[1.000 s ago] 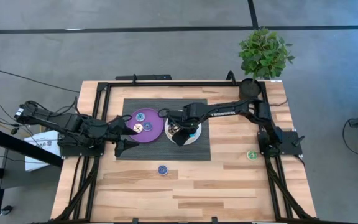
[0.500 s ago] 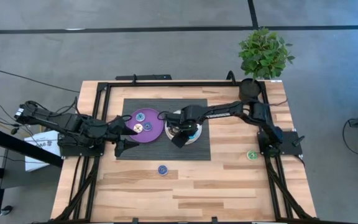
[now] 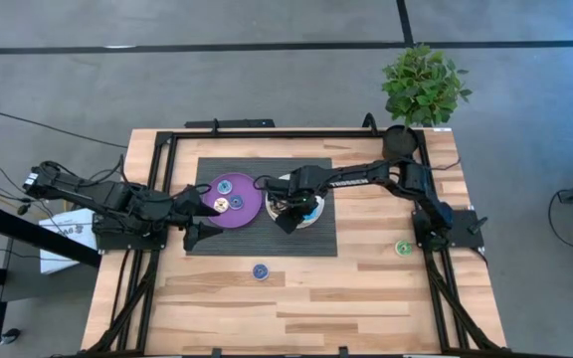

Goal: Pick & Place donuts
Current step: Put the large blue donut on the white plate

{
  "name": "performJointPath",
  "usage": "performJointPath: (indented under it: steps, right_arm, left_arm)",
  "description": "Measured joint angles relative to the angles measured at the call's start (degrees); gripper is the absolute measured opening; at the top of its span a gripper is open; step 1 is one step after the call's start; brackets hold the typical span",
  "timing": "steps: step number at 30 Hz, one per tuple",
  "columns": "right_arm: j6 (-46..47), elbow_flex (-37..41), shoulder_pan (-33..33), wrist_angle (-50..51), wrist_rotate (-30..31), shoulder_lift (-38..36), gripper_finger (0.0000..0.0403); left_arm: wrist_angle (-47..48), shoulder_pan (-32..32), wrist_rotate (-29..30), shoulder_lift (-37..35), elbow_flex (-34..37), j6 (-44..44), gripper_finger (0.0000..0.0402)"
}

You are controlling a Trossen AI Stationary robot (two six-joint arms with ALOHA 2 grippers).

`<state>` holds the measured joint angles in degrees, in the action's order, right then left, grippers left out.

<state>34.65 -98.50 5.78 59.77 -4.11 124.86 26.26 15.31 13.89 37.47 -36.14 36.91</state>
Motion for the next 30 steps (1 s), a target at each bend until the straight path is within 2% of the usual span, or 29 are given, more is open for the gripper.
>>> performJointPath:
  steps: [16,30]
  right_arm:
    - [-0.2,0.0,0.0,-0.5,1.1,0.0,0.0123]
    - [-0.2,0.0,0.0,-0.3,0.2,0.0,0.0214]
  left_arm:
    - [0.0,0.0,-0.1,0.0,0.0,0.0,0.0295]
    - [0.0,0.0,0.0,0.0,0.0,0.0,0.0295]
